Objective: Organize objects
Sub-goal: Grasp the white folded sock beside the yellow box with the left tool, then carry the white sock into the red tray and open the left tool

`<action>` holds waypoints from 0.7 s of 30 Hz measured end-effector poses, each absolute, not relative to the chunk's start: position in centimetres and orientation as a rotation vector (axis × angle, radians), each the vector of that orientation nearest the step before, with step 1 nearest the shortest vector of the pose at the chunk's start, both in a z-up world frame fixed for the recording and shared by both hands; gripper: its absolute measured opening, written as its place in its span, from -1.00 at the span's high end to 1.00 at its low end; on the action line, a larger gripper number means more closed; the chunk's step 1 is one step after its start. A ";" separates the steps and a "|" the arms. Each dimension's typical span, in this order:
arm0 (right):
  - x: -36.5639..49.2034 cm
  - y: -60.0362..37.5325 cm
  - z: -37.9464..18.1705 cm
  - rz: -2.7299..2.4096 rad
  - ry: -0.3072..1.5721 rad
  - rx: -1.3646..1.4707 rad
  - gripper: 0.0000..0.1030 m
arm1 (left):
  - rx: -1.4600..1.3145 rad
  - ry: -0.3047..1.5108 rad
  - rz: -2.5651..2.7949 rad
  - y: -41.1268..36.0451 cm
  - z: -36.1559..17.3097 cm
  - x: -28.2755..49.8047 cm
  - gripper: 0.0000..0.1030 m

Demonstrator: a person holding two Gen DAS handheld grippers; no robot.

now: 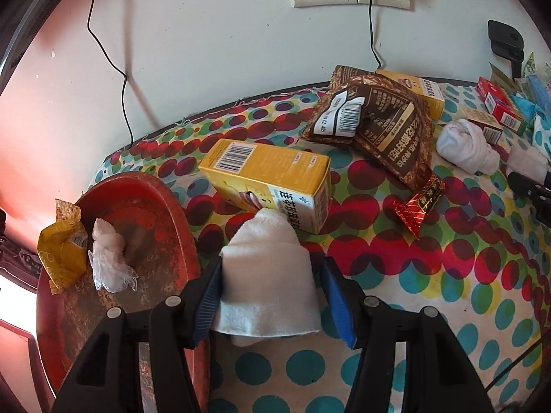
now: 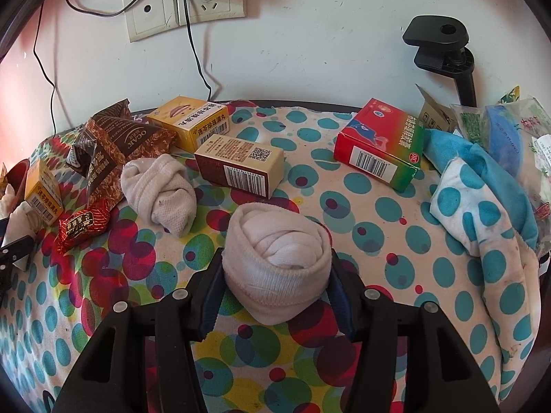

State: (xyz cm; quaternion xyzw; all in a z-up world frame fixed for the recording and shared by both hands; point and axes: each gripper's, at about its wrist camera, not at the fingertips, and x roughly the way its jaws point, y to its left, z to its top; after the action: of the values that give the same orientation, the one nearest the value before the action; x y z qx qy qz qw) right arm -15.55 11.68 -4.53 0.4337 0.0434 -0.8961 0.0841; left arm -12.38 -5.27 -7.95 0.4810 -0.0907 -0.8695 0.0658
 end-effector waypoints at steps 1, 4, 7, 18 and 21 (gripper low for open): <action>-15.5 11.7 -4.5 -2.675 0.133 1.294 -0.03 | 1.442 -0.268 -2.638 -5.3 -7.9 -12.3 -0.13; -15.5 11.5 -4.5 -2.673 0.141 1.294 -0.03 | 1.431 -0.233 -2.660 -5.7 -7.8 -12.3 -0.10; -15.4 11.4 -4.5 -2.674 0.140 1.293 -0.01 | 1.401 -0.205 -2.669 -6.3 -7.4 -12.1 0.32; -15.6 11.2 -4.5 -2.686 0.142 1.299 0.00 | 1.406 -0.100 -2.744 -6.8 -5.4 -10.9 0.59; -15.6 11.2 -4.5 -2.685 0.142 1.299 0.00 | 1.395 -0.094 -2.771 -6.6 -4.5 -10.4 0.59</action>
State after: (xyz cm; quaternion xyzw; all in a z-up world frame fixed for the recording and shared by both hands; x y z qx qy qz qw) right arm -15.58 11.18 -4.49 0.4337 0.0473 -0.8965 0.0775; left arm -10.36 -6.64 -4.49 0.4494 -0.0303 -0.8926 0.0192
